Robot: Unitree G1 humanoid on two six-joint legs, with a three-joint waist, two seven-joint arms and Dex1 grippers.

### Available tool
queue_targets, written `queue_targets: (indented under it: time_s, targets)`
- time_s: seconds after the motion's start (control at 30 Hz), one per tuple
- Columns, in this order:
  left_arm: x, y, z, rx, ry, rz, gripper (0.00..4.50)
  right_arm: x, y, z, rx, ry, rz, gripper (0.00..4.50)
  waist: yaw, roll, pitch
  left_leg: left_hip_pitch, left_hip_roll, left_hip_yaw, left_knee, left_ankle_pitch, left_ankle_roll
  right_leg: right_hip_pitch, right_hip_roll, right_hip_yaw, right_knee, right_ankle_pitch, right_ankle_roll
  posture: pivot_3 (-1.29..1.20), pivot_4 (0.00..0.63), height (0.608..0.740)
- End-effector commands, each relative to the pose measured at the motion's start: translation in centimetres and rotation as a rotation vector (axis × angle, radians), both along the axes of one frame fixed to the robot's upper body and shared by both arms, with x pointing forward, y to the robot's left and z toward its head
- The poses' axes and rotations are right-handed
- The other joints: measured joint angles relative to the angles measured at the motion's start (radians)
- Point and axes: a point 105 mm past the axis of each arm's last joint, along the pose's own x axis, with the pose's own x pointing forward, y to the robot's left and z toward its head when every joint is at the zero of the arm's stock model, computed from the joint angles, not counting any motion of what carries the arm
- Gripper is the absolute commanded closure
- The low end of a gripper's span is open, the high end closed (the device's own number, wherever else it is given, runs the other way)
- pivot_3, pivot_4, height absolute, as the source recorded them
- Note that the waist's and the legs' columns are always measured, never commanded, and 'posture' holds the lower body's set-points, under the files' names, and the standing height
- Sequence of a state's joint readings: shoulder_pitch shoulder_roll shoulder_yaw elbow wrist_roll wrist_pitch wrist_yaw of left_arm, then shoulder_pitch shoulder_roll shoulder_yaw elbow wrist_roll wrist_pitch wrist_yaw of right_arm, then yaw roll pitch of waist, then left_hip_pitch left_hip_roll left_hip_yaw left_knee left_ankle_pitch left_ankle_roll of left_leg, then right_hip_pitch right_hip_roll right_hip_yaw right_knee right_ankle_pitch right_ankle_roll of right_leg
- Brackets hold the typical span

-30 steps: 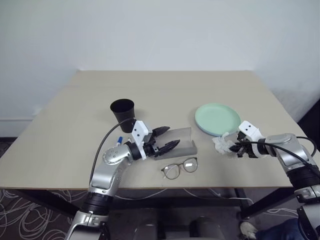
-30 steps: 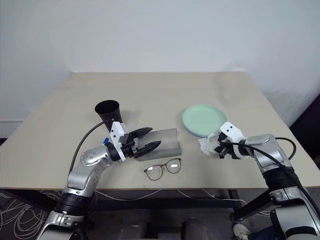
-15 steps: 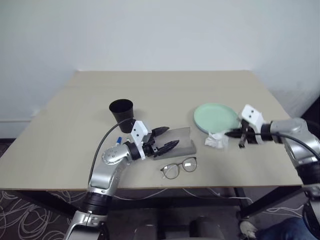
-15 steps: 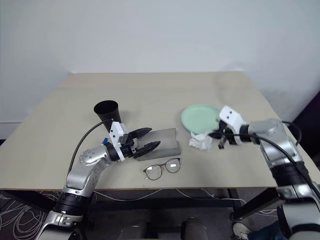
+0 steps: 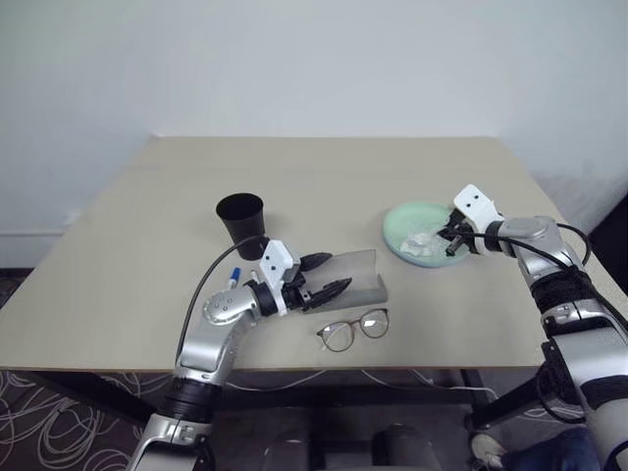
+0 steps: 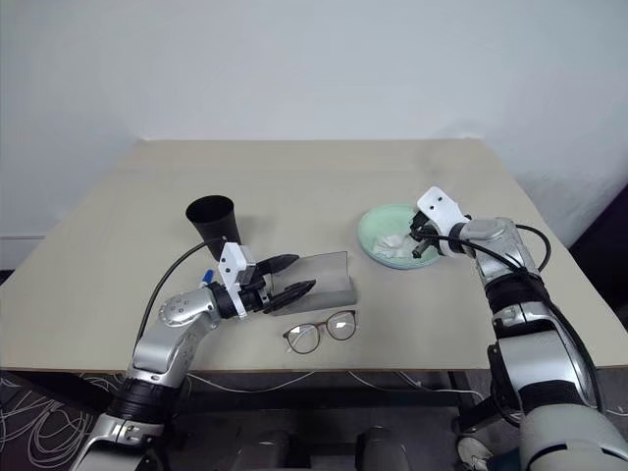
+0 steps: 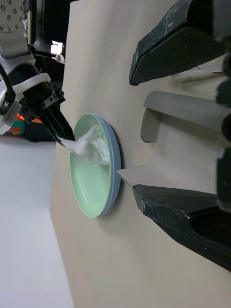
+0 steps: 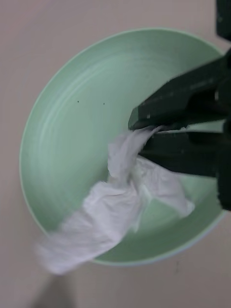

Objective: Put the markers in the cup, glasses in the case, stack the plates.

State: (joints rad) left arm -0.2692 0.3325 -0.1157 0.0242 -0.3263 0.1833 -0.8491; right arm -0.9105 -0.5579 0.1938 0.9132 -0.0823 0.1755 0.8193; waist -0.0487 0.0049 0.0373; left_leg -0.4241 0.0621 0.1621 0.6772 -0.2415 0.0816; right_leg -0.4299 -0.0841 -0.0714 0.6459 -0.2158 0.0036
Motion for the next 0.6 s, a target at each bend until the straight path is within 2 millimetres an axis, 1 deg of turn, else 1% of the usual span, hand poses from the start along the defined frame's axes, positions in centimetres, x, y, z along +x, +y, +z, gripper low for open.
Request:
queue_targets:
  time_s: [0.03,0.07,0.1,0.13,0.17,0.23,0.3,0.4,0.53,0.6]
  targets:
    - [-0.2,-0.1,1.4,-0.001,-0.061,-0.006,1.01,0.5,0.6,1.8,-0.003,-0.051,0.048,2.88,0.0,0.0,0.0,0.0,0.0,0.0,0.0,0.0,0.0,0.0,0.0,0.0,0.0,0.0,0.0,0.0,0.0,0.74]
    - [-0.2,0.0,1.4,-0.001,-0.061,-0.006,1.01,0.5,0.6,1.8,-0.009,-0.053,0.059,2.55,0.0,0.001,0.0,0.0,0.0,0.0,0.0,0.0,0.0,0.0,0.0,0.0,0.0,0.0,0.0,0.0,0.0,0.74]
    - [-0.2,0.0,1.4,-0.001,-0.061,-0.006,1.01,0.5,0.5,1.9,-0.021,-0.062,0.063,2.13,0.0,0.001,0.0,0.0,0.0,0.0,0.0,0.0,0.0,0.0,0.0,0.0,0.0,0.0,0.001,0.0,0.0,0.74]
    - [-0.2,0.0,1.4,0.0,-0.06,-0.006,1.01,0.5,0.4,2.0,-0.028,-0.069,0.067,1.89,0.0,0.001,0.0,0.0,0.0,0.0,0.0,0.0,0.0,0.0,0.0,0.0,0.0,0.001,0.001,0.0,0.0,0.74]
    - [-0.3,0.0,1.4,0.002,-0.059,-0.007,1.01,0.4,0.4,2.2,-0.033,-0.076,0.074,1.54,0.0,0.001,0.0,0.0,0.0,0.0,0.0,0.001,0.0,0.0,0.0,0.0,0.0,0.001,0.002,0.0,0.0,0.74]
    - [-0.2,0.1,1.4,0.007,-0.057,-0.014,1.01,0.2,0.3,2.5,-0.049,-0.095,0.106,1.54,0.0,0.002,0.0,0.0,0.0,0.0,0.0,0.001,0.0,0.0,0.0,0.0,0.0,0.001,0.002,0.0,0.0,0.74]
    - [-0.3,0.0,1.3,0.025,-0.052,-0.036,1.01,-0.5,0.4,2.9,-0.102,-0.142,0.186,1.54,0.001,0.002,0.0,0.0,0.0,0.0,0.0,0.001,0.0,0.0,-0.001,0.0,0.0,0.001,0.002,0.0,0.0,0.74]
    - [-0.3,-0.1,1.0,0.052,-0.041,-0.075,1.01,-1.6,1.2,3.4,-0.086,-0.181,0.271,1.54,0.001,0.002,0.0,0.0,0.0,-0.001,0.0,0.001,0.0,0.0,0.0,0.0,0.0,0.001,0.002,0.0,0.0,0.74]
    - [-1.3,-0.8,0.7,0.101,0.025,-0.238,1.01,-5.4,4.5,4.9,0.174,-0.228,0.468,1.54,0.002,0.002,0.0,0.0,0.0,-0.001,0.0,0.001,0.0,0.0,0.0,0.0,0.0,-0.001,0.006,0.0,0.0,0.74]
    - [-1.7,-0.9,0.6,0.132,0.068,-0.314,1.01,-6.9,5.2,4.6,0.23,-0.226,0.51,1.54,0.001,0.002,0.0,0.0,0.0,-0.002,0.0,0.001,0.0,0.0,0.0,-0.001,0.0,-0.001,0.006,0.0,0.0,0.74]
